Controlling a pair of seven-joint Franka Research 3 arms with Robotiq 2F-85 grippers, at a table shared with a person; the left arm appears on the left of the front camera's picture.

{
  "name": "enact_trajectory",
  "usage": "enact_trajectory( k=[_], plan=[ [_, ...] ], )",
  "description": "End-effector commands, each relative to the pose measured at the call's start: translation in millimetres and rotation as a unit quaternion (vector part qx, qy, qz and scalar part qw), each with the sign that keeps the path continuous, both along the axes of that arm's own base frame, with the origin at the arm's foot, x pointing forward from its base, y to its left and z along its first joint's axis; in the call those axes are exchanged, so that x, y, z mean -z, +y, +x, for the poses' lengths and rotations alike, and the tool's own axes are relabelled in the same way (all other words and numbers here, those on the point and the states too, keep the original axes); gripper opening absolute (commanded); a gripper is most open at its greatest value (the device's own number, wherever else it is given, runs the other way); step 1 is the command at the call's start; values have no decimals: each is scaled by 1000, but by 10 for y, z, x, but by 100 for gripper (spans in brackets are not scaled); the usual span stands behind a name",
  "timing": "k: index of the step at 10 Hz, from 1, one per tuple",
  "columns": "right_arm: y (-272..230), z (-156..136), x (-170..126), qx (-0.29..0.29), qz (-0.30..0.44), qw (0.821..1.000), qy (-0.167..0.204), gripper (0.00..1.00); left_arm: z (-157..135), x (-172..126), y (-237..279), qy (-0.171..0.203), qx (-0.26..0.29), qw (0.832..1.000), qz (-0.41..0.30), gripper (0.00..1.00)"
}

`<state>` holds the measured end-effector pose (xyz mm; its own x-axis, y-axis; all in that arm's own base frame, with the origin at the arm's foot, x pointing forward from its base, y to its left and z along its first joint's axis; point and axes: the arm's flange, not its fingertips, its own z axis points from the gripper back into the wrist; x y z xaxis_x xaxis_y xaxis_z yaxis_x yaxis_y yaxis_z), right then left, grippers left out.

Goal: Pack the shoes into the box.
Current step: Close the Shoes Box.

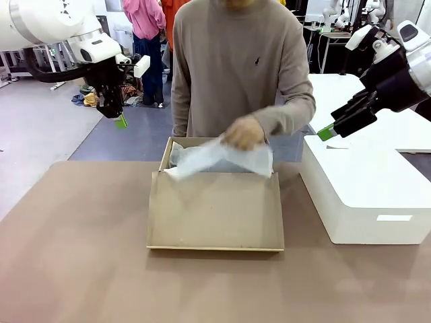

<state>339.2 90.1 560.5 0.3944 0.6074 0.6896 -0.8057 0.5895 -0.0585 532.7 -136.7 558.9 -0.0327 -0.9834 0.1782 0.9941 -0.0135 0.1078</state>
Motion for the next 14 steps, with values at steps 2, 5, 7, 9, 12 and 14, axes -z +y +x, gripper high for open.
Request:
enact_trajectory(
  k=[2, 5, 7, 9, 12, 14],
  plan=[
    [3, 3, 1, 0, 3, 1000, -2, 100, -48, 18, 110, -1, 41, 999, -24, 0],
    [3, 3, 1, 0, 3, 1000, -2, 100, -28, 14, 125, 8, 62, 998, -32, 0],
    [3, 3, 1, 0, 3, 1000, -2, 100, -14, 6, 125, 8, 67, 997, -36, 0],
    [3, 3, 1, 0, 3, 1000, -2, 100, -25, -17, 81, 6, 8, 999, 46, 0],
    [3, 3, 1, 0, 3, 1000, -2, 100, -9, 22, 66, 6, 53, 998, -21, 0],
    [3, 3, 1, 0, 3, 1000, -2, 100, -6, 30, 49, 8, 43, 999, -7, 0]
  ],
)
